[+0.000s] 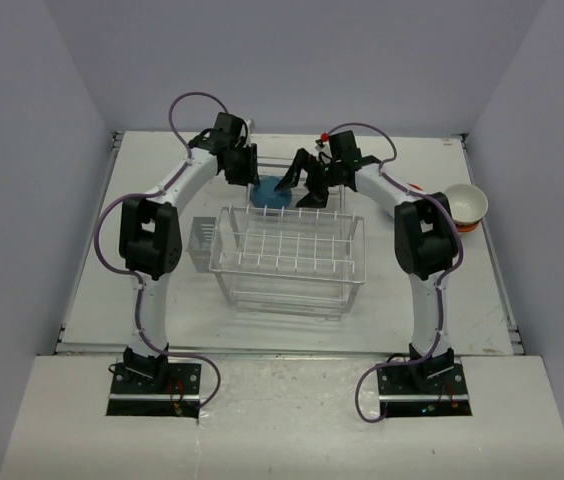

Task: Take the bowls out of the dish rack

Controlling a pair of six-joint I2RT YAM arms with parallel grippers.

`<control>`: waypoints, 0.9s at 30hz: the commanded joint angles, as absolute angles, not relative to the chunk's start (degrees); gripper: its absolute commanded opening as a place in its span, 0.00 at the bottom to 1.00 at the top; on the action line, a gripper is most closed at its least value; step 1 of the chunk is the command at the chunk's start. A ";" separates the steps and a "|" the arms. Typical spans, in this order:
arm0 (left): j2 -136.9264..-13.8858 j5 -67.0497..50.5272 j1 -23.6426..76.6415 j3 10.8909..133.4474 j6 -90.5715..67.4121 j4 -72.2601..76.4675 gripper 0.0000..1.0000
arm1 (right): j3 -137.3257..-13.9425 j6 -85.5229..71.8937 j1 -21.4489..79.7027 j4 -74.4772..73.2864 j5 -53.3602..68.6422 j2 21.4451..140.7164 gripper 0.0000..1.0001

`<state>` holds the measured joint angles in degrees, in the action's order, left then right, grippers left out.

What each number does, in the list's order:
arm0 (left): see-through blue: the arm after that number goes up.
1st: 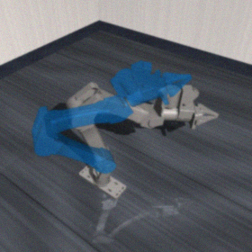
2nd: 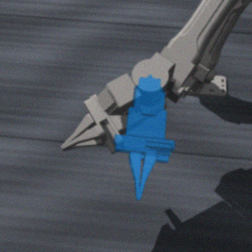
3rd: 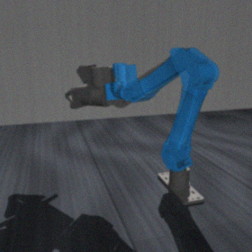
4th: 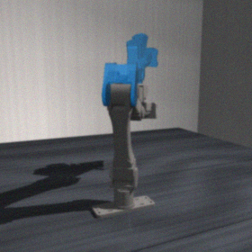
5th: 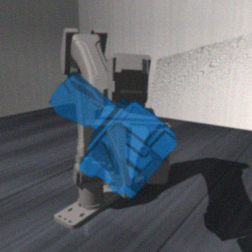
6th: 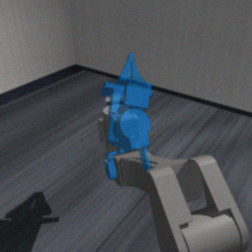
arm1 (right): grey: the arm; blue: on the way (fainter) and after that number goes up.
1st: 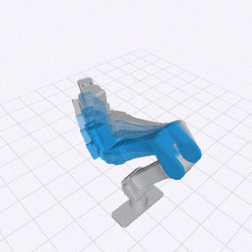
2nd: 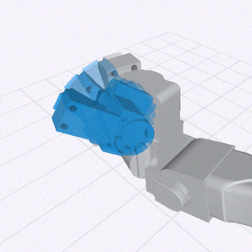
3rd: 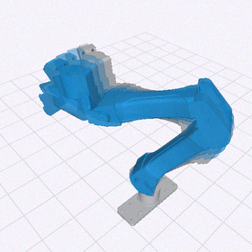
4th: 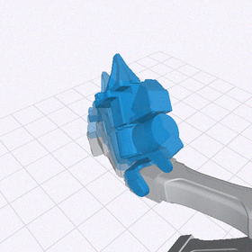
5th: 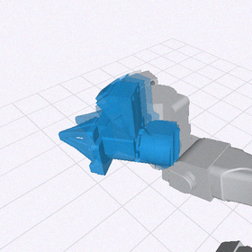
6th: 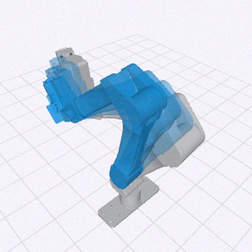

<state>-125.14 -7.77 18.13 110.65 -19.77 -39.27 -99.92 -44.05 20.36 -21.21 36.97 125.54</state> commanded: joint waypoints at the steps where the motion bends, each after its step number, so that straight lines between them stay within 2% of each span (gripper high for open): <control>1: -124.89 -2.46 16.08 108.37 -17.32 -44.56 0.37 | -99.49 -44.65 20.83 -18.46 36.30 122.78 0.96; 27: -124.80 -3.43 15.21 106.61 -17.58 -43.77 0.32 | -98.17 -44.30 20.92 -9.84 36.47 126.73 0.96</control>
<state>-124.49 -9.41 17.63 109.45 -19.99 -38.48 -97.17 -44.01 20.58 -12.53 35.59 125.64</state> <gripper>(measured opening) 0.326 0.962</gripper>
